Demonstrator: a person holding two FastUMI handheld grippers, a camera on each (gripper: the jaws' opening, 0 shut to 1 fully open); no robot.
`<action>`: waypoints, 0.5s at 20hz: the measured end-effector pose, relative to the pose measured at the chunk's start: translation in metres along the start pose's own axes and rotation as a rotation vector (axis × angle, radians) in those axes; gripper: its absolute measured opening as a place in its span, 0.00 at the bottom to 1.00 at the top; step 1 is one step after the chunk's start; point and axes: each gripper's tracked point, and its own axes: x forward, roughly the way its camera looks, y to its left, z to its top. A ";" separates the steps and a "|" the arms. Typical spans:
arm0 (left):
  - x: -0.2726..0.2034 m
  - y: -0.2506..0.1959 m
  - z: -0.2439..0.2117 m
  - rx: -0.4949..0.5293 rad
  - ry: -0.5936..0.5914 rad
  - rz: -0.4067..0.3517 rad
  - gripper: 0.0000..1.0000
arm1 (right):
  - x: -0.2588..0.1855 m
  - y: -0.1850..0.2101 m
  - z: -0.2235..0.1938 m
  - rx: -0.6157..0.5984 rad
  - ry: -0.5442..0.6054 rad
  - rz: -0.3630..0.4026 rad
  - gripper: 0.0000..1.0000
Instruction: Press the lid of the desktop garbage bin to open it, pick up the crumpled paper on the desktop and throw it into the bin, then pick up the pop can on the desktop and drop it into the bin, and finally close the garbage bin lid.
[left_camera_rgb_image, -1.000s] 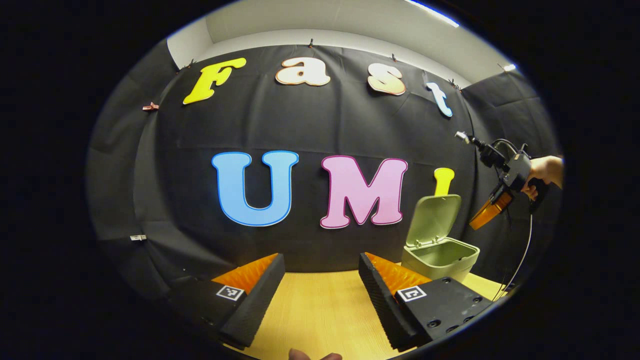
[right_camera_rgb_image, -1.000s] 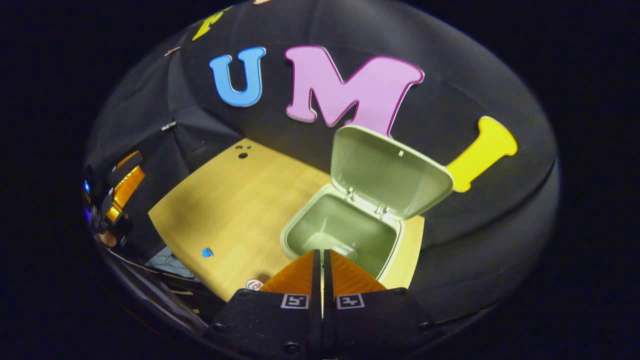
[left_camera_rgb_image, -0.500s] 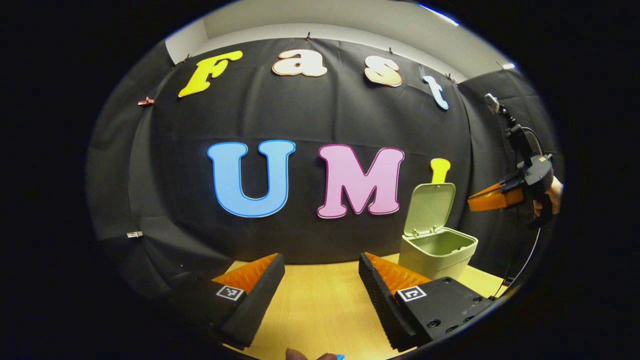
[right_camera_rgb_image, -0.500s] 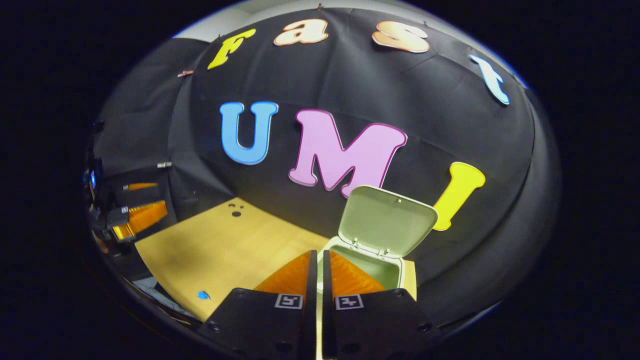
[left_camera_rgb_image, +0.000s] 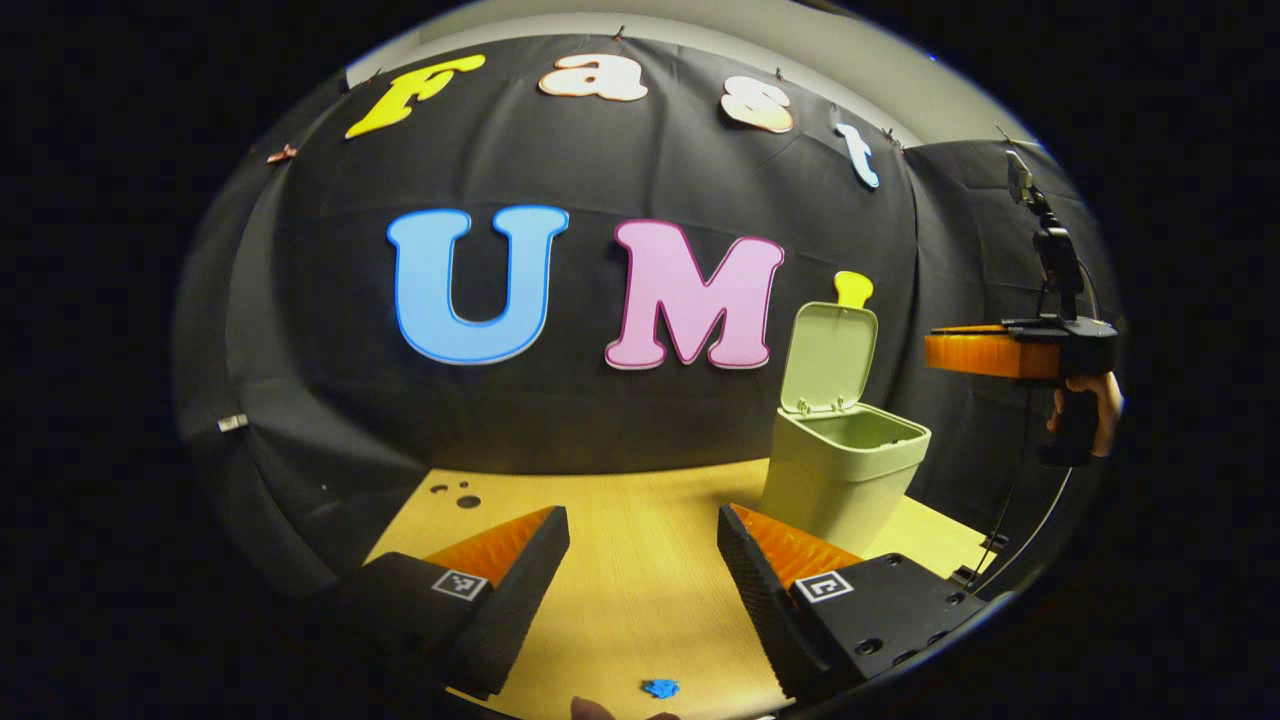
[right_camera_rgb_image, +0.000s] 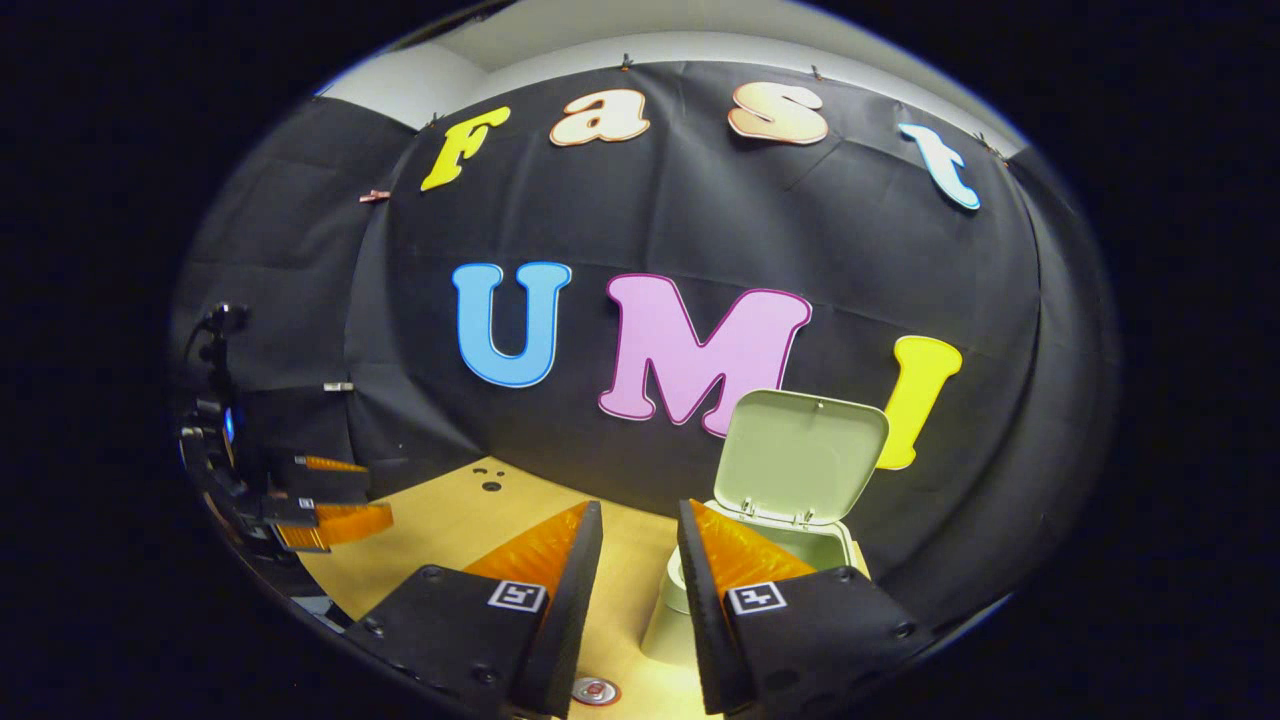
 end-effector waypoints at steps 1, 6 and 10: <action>0.001 0.001 -0.012 -0.007 0.021 0.002 0.96 | 0.001 -0.001 -0.003 -0.001 0.004 -0.006 0.58; -0.001 0.010 -0.082 0.033 0.138 0.037 0.96 | 0.002 -0.005 -0.017 0.041 0.056 0.003 0.62; -0.004 0.004 -0.139 0.026 0.242 0.044 0.96 | 0.002 -0.010 -0.034 0.042 0.101 0.018 0.62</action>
